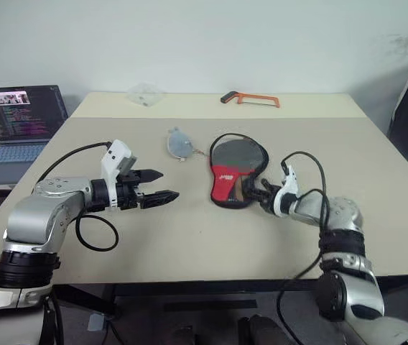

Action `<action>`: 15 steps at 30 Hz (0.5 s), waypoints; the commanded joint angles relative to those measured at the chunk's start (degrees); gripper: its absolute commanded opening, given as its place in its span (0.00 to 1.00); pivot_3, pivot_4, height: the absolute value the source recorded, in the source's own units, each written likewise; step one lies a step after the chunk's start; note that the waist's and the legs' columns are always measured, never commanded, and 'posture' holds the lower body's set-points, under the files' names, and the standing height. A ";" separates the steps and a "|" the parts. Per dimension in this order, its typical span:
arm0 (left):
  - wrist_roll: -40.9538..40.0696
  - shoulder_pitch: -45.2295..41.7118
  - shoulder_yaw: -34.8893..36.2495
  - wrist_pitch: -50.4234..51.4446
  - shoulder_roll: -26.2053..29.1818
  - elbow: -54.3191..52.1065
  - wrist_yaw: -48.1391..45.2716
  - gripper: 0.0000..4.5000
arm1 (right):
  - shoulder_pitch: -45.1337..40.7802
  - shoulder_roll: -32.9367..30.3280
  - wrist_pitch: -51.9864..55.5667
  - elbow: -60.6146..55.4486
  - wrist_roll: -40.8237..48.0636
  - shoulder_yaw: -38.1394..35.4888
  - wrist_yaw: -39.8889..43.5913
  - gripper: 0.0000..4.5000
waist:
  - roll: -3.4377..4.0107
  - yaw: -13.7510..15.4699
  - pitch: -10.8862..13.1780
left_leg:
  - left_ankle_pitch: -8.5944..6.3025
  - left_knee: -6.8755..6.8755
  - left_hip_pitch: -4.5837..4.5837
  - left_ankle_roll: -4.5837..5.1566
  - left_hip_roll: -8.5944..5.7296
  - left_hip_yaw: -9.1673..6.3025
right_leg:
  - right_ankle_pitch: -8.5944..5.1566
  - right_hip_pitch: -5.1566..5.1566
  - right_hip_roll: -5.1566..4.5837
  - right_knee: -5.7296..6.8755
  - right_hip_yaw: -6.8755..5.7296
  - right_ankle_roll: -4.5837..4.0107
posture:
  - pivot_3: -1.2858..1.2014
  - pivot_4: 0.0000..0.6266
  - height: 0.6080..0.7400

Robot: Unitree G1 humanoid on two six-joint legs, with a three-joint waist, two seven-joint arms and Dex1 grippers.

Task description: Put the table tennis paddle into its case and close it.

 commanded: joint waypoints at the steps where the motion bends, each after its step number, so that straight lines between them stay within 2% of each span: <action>1: 0.24 -0.58 0.48 -1.42 1.22 0.24 -1.01 1.00 | 7.97 -0.47 13.48 -14.93 6.87 4.53 0.74 0.00 | 0.00 0.05 0.00 | -0.02 0.00 0.01 0.03 0.02 -0.01 | -0.01 0.02 0.01 -0.03 -0.01 0.00 | 0.52 0.24 1.00; 5: 0.92 -1.59 -0.78 -2.12 1.06 1.60 -2.06 1.00 | 15.24 -5.86 14.00 -23.50 13.30 9.36 1.94 0.00 | 0.00 -0.04 0.00 | -0.02 0.02 0.05 0.03 -0.01 0.05 | -0.18 0.04 0.06 -0.06 0.01 0.30 | 0.52 0.24 1.00; 10: 1.53 -3.03 -2.01 -2.82 0.67 3.21 -3.12 1.00 | 19.04 -11.22 14.00 -26.26 17.31 11.71 2.86 0.00 | 0.00 -0.05 0.00 | -0.02 0.03 0.06 0.03 0.02 0.08 | -0.22 0.13 0.18 -0.24 0.00 0.36 | 0.52 0.24 1.00; 15: 1.97 -3.87 -2.85 -3.19 0.42 4.05 -3.84 1.00 | 19.51 -11.44 14.00 -26.50 18.34 11.84 1.71 0.00 | 0.00 -0.05 0.00 | -0.02 0.03 0.03 0.04 0.02 0.08 | -0.22 0.17 0.19 -0.38 0.00 0.41 | 0.52 0.24 1.00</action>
